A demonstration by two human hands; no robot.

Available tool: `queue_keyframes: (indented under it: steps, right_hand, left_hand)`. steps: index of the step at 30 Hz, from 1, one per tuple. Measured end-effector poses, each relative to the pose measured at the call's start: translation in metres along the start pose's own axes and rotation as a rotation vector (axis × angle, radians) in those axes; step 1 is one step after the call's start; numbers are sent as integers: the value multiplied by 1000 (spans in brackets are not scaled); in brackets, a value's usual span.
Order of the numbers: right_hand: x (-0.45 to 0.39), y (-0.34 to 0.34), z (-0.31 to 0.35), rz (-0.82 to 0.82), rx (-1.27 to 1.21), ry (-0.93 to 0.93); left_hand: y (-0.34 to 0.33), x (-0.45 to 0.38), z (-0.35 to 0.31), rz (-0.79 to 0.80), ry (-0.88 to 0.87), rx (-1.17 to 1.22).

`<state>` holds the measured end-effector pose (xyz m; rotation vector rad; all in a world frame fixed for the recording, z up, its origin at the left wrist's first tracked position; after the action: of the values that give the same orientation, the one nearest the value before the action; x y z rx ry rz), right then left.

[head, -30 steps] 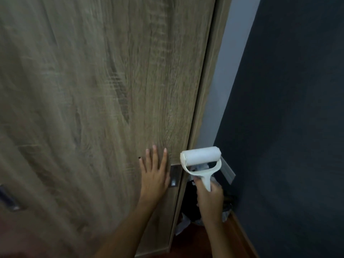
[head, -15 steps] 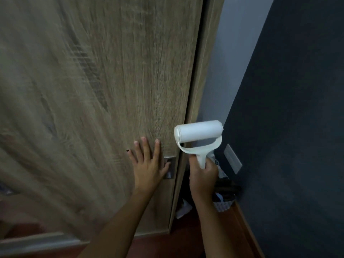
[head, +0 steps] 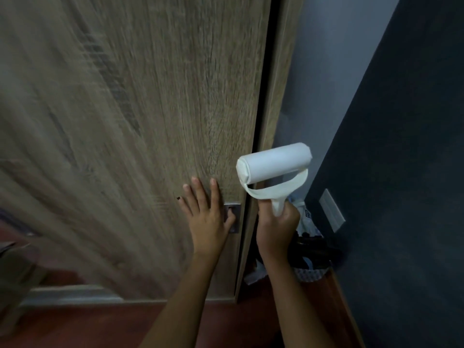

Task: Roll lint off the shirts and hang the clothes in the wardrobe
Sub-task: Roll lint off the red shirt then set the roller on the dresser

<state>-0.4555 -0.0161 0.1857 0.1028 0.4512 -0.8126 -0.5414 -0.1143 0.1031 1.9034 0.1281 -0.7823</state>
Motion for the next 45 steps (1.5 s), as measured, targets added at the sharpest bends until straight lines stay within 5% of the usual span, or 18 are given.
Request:
queue_keyframes:
  steps: [22,30,35,40,45]
  right_hand:
    - [21,-70,32,67,-57,67]
    - [36,-112,29,96,-4,-51]
    - [46,-137,37,250,-65,-133]
    - [55,-156,37,349,-93,-156]
    - [58,-176,41,371,-72,-144]
  left_hand:
    - [37,6,78,67,106,16]
    - [57,8,128,64,215,-12]
    - [75,10,165,85,329,1]
    - [112,-9,186,-140,419,254]
    - [145,-72,190,-251,191,152]
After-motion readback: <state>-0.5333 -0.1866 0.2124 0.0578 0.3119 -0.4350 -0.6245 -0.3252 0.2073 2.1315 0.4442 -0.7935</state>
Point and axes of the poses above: each hand's wrist, its own x-axis away from the middle knuckle, its own y-axis out of the back of the hand, z = x × y, the point moved 1 cm from there along -x, towards the middle knuckle, and after that the axes turned 6 degrees about z, right-handed, at the moved point
